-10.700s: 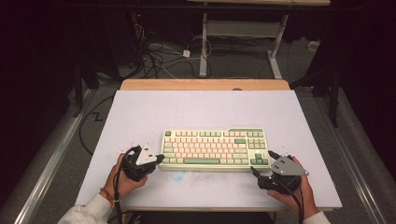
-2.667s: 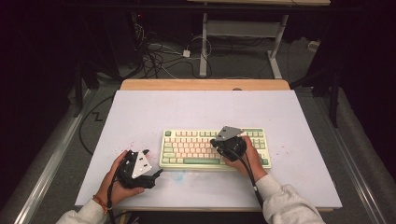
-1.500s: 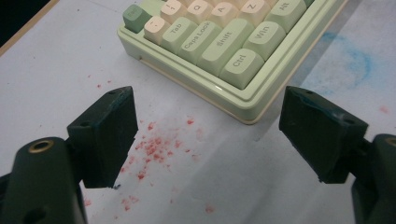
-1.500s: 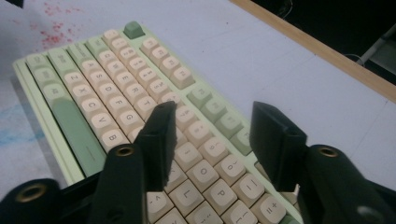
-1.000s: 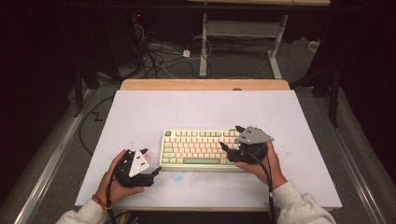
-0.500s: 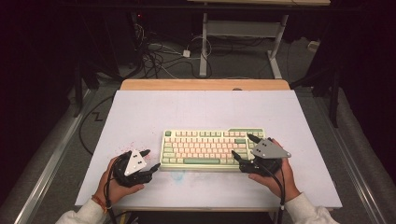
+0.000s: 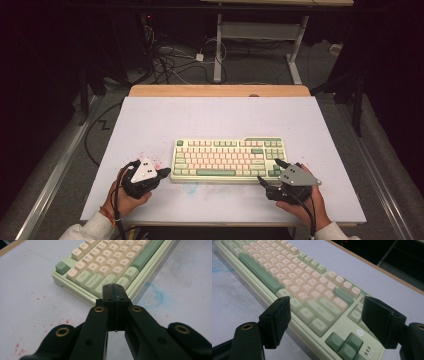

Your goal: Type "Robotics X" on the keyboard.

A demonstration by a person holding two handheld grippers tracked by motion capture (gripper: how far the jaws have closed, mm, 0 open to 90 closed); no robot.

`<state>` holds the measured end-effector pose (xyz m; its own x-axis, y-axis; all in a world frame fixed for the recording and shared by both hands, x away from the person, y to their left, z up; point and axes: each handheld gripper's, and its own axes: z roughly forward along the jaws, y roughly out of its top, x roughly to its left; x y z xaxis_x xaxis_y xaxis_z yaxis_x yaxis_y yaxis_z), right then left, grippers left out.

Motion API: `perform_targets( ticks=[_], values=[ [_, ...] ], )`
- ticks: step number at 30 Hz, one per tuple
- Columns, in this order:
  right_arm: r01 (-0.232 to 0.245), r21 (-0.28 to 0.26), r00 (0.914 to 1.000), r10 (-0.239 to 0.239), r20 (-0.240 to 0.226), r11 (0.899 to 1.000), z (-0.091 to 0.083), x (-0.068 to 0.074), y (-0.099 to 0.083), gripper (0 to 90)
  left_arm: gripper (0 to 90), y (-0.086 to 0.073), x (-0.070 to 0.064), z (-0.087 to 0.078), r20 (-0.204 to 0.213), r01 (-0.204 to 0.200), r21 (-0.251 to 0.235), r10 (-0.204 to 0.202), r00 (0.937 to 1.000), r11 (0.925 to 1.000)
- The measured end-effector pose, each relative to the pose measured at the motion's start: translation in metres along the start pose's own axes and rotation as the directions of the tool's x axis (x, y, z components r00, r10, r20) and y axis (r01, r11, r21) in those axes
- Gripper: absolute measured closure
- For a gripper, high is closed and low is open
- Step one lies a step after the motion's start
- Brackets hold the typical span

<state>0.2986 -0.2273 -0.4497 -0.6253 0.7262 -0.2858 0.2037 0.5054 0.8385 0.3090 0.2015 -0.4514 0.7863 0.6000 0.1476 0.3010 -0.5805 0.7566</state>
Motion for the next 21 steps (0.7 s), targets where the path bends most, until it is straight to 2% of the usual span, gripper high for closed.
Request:
perform_targets(
  ticks=[5, 17, 21],
  values=[
    [0.003, 0.012, 1.0000, -0.003, 0.009, 1.000, -0.007, 0.003, -0.008, 23.8, 87.7, 0.009, 0.001, 0.008, 0.020, 0.006, 0.024, -0.007, 0.9998, 0.9997],
    [0.007, 0.005, 0.9999, -0.007, 0.015, 1.000, -0.008, 0.002, -0.006, 23.7, 87.7, 0.042, 0.002, 0.032, 0.063, -0.031, 0.044, 0.029, 0.9976, 0.9986],
    [0.017, 0.008, 0.9997, -0.018, 0.014, 1.000, -0.008, 0.003, -0.006, 23.7, 87.7, 0.052, 0.000, 0.042, 0.090, -0.040, 0.048, 0.036, 0.9953, 0.9980]
  ],
)
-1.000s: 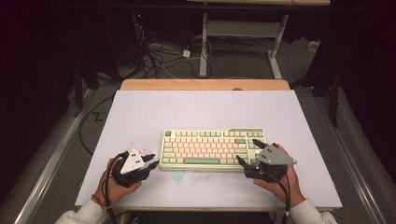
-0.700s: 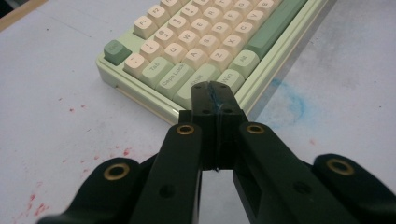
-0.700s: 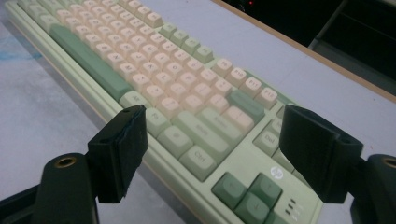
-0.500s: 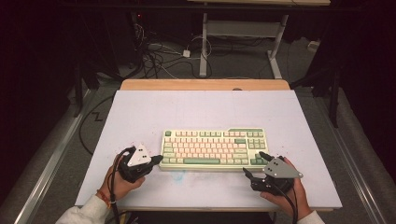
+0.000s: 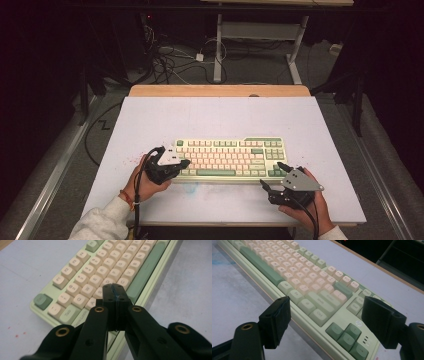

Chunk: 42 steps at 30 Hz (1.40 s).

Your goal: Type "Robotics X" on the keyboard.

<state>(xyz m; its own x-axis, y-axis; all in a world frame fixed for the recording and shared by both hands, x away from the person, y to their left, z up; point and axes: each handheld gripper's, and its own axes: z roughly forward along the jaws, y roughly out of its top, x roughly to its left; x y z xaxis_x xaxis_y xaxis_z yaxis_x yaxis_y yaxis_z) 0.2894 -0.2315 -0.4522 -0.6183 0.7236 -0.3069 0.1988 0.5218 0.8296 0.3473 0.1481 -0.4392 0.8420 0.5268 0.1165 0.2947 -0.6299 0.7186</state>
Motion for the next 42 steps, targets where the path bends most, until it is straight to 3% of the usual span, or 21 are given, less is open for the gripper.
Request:
perform_targets(
  ticks=[12, 20, 28, 30, 37, 42],
  values=[
    [0.025, 0.018, 0.9996, -0.025, -0.011, 1.000, 0.002, 0.003, -0.001, 23.7, 87.7, 0.024, -0.004, 0.035, 0.057, -0.047, 0.063, 0.043, 0.9974, 0.9969],
    [0.025, 0.020, 0.9994, -0.025, -0.022, 0.999, 0.003, 0.003, -0.001, 23.7, 87.7, 0.028, -0.007, 0.049, 0.049, -0.073, 0.105, 0.068, 0.9964, 0.9917],
    [0.041, 0.031, 0.9989, -0.040, -0.025, 0.999, 0.003, 0.004, -0.001, 23.8, 87.7, 0.029, -0.007, 0.053, 0.041, -0.082, 0.123, 0.078, 0.9962, 0.9890],
    [0.042, 0.026, 0.9991, -0.041, -0.007, 0.999, 0.003, 0.004, -0.001, 24.5, 87.6, 0.029, -0.007, 0.052, 0.042, -0.087, 0.125, 0.082, 0.9957, 0.9884],
    [0.037, 0.032, 0.9993, -0.036, -0.007, 0.999, 0.003, 0.003, -0.001, 24.4, 87.5, 0.029, -0.007, 0.043, 0.018, -0.096, 0.089, 0.094, 0.9954, 0.9914],
    [0.042, 0.031, 0.9991, -0.041, -0.010, 0.999, 0.003, 0.003, -0.001, 24.4, 85.4, 0.026, -0.004, 0.035, -0.012, -0.074, 0.056, 0.074, 0.9972, 0.9957]
  ],
)
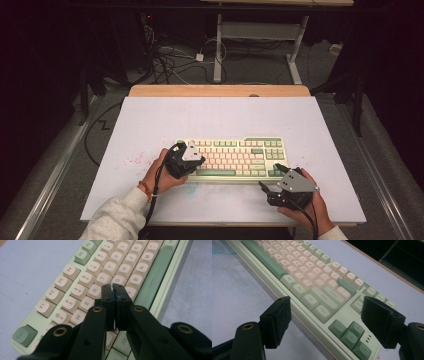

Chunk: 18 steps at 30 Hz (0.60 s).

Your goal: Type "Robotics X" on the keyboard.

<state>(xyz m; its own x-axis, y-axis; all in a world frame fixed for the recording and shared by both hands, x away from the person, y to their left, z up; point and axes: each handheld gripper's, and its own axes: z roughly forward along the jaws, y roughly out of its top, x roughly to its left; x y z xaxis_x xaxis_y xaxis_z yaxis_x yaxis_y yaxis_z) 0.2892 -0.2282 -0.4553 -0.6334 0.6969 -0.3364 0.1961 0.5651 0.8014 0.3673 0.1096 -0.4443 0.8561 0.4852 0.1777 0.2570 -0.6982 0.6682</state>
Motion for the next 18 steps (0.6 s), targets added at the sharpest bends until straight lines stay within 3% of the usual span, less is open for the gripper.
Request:
perform_targets(
  ticks=[10, 18],
  values=[
    [0.001, 0.004, 1.0000, -0.001, -0.004, 1.000, 0.000, 0.001, 0.000, 24.2, 84.7, -0.007, 0.000, -0.014, -0.042, -0.004, -0.036, 0.003, 0.9991, 0.9993],
    [0.003, 0.002, 1.0000, -0.003, -0.005, 1.000, 0.000, 0.001, 0.000, 24.0, 85.5, -0.017, 0.003, -0.020, -0.048, 0.004, -0.024, -0.005, 0.9988, 0.9997]
  ],
)
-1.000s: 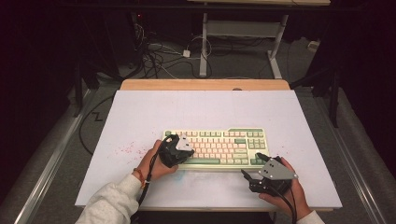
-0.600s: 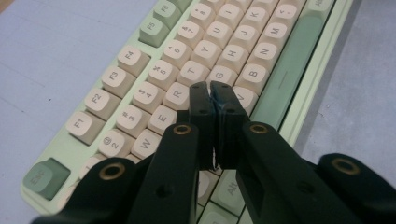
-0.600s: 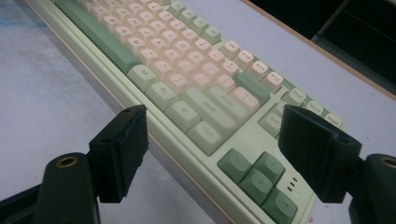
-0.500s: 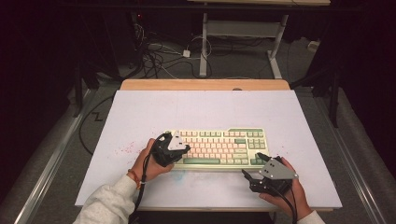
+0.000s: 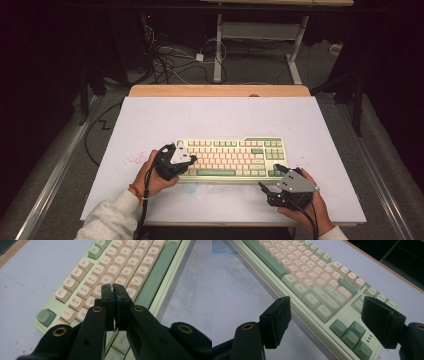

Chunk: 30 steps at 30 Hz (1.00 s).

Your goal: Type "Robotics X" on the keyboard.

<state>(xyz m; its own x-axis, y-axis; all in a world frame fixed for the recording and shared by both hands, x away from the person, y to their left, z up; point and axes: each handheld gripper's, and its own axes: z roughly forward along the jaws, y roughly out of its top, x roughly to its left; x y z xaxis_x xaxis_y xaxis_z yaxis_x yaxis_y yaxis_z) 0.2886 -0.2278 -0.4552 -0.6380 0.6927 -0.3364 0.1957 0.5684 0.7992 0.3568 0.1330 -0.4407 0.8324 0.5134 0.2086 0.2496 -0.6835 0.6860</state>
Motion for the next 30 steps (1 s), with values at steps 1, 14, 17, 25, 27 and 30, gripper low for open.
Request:
perform_targets(
  ticks=[1, 14, 17, 25, 27, 30],
  values=[
    [-0.001, -0.001, 1.0000, 0.001, 0.001, 1.000, 0.000, 0.000, 0.000, 24.1, 86.0, -0.001, 0.001, -0.001, -0.006, 0.004, 0.002, -0.004, 1.0000, 1.0000],
    [0.005, 0.005, 1.0000, -0.005, -0.002, 1.000, 0.001, 0.001, 0.000, 24.0, 86.9, 0.000, 0.016, 0.011, 0.007, 0.050, 0.023, -0.050, 0.9987, 0.9985],
    [0.003, 0.007, 1.0000, -0.003, -0.002, 1.000, 0.002, 0.001, 0.000, 24.0, 87.2, 0.001, 0.016, 0.013, 0.016, 0.052, 0.021, -0.052, 0.9985, 0.9984],
    [0.009, 0.012, 0.9999, -0.009, -0.007, 1.000, 0.002, 0.001, 0.000, 24.0, 87.1, 0.005, 0.015, 0.020, 0.045, 0.050, 0.037, -0.051, 0.9977, 0.9981],
    [0.009, 0.014, 0.9999, -0.009, -0.008, 1.000, 0.002, 0.002, 0.000, 24.0, 87.1, 0.005, 0.015, 0.021, 0.045, 0.040, 0.046, -0.043, 0.9981, 0.9981],
    [0.010, 0.015, 0.9999, -0.010, -0.009, 1.000, 0.003, 0.002, 0.000, 24.0, 87.1, 0.006, 0.015, 0.023, 0.054, 0.039, 0.053, -0.042, 0.9976, 0.9979]
  ],
)
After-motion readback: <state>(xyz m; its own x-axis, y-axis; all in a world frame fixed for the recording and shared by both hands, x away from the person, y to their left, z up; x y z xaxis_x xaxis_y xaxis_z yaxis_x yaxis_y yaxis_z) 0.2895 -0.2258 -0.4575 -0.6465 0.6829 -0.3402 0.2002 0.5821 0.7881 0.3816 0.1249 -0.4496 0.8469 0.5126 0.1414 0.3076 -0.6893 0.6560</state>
